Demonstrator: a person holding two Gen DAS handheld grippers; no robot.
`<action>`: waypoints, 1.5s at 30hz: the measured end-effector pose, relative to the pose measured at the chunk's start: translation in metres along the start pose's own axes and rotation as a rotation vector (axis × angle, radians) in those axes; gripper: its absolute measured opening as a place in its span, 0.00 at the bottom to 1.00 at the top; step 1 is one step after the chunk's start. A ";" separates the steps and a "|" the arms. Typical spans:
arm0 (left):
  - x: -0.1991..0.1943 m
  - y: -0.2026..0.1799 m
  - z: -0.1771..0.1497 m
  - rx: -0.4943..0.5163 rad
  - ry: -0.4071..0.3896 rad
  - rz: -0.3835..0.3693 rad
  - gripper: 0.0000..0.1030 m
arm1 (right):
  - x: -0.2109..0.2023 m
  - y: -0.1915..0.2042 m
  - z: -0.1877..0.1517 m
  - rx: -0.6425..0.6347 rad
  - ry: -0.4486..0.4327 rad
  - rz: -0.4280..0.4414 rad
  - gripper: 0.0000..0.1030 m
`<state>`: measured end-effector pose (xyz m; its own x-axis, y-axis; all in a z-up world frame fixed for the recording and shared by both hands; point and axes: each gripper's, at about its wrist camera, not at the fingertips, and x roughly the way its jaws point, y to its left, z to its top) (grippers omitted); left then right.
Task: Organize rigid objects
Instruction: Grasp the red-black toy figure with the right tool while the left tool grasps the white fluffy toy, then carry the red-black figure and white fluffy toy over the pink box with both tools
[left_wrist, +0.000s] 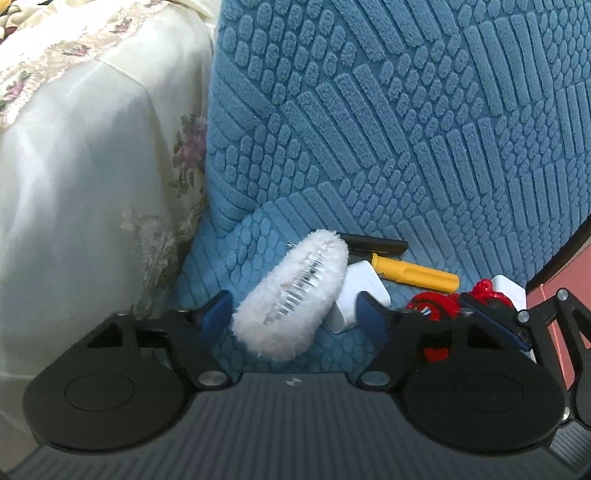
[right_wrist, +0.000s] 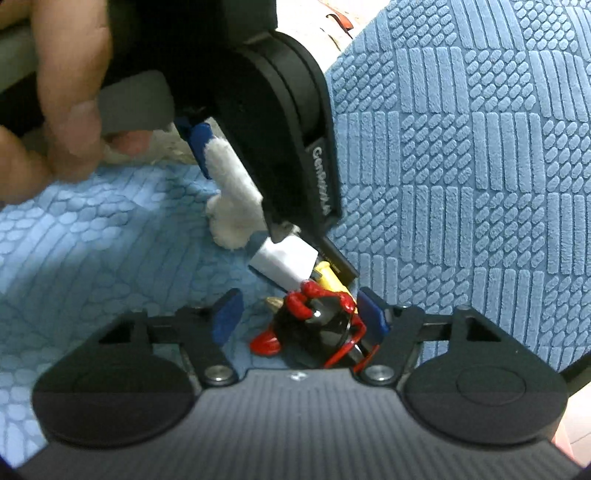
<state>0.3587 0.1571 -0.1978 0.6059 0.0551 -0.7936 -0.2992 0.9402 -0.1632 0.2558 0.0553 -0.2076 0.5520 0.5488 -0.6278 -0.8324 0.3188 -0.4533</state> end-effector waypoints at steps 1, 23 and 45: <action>0.001 -0.001 0.000 0.002 0.000 0.001 0.68 | 0.003 -0.001 -0.001 0.002 0.007 -0.003 0.63; -0.034 0.002 -0.021 -0.112 -0.038 -0.063 0.42 | -0.048 -0.018 0.009 0.183 0.007 0.041 0.47; -0.080 0.007 -0.078 -0.210 -0.033 -0.108 0.42 | -0.110 -0.062 -0.032 0.842 0.074 0.221 0.45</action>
<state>0.2506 0.1325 -0.1812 0.6653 -0.0283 -0.7460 -0.3757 0.8508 -0.3674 0.2483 -0.0499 -0.1302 0.3515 0.6232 -0.6986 -0.6637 0.6922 0.2835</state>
